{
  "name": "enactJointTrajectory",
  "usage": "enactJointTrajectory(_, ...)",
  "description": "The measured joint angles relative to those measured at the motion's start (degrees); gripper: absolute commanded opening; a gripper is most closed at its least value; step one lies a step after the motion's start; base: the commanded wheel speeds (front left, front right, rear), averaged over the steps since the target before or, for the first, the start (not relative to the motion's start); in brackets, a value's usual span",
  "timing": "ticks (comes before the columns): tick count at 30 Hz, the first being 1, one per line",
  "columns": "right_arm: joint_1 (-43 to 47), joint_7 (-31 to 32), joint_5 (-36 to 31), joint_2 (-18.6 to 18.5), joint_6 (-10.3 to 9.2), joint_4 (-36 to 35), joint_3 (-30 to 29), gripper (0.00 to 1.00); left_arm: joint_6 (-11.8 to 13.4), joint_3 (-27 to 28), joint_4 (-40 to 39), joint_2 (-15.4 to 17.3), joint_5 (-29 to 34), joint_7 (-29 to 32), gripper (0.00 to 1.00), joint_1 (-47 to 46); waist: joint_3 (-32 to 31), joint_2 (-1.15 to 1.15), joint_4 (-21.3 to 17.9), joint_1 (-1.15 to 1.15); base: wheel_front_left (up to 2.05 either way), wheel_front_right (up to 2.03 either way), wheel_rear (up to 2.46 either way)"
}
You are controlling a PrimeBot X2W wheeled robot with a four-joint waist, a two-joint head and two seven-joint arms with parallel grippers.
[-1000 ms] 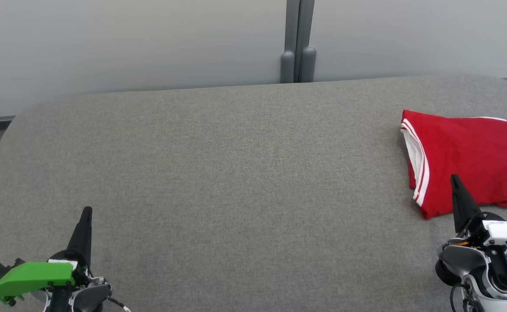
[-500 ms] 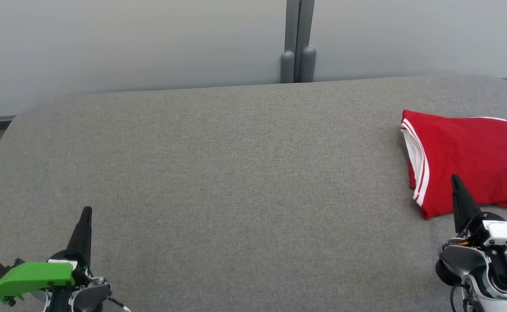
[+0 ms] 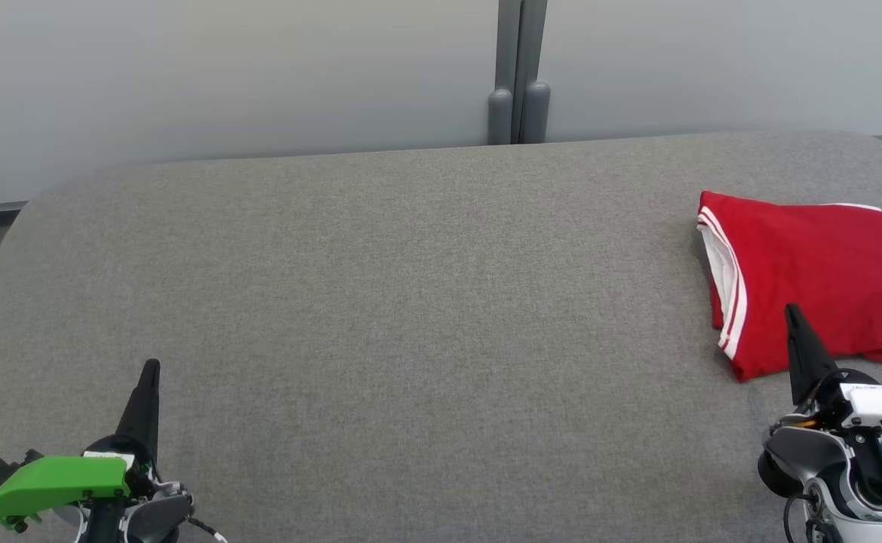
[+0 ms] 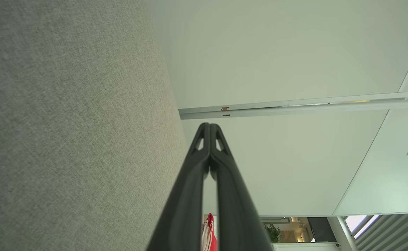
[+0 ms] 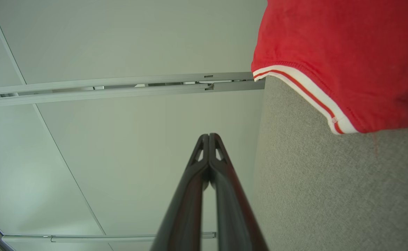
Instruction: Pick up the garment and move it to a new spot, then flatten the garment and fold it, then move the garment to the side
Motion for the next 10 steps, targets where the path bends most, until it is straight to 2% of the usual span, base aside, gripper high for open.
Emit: enactJointTrajectory(10,0.0,0.0,0.0,0.0,0.0,0.0,0.0,0.0,0.0,0.0,0.0,0.0,0.0,0.0,0.0,0.0,0.0,0.0,0.0,0.0,0.0,0.0,0.0)
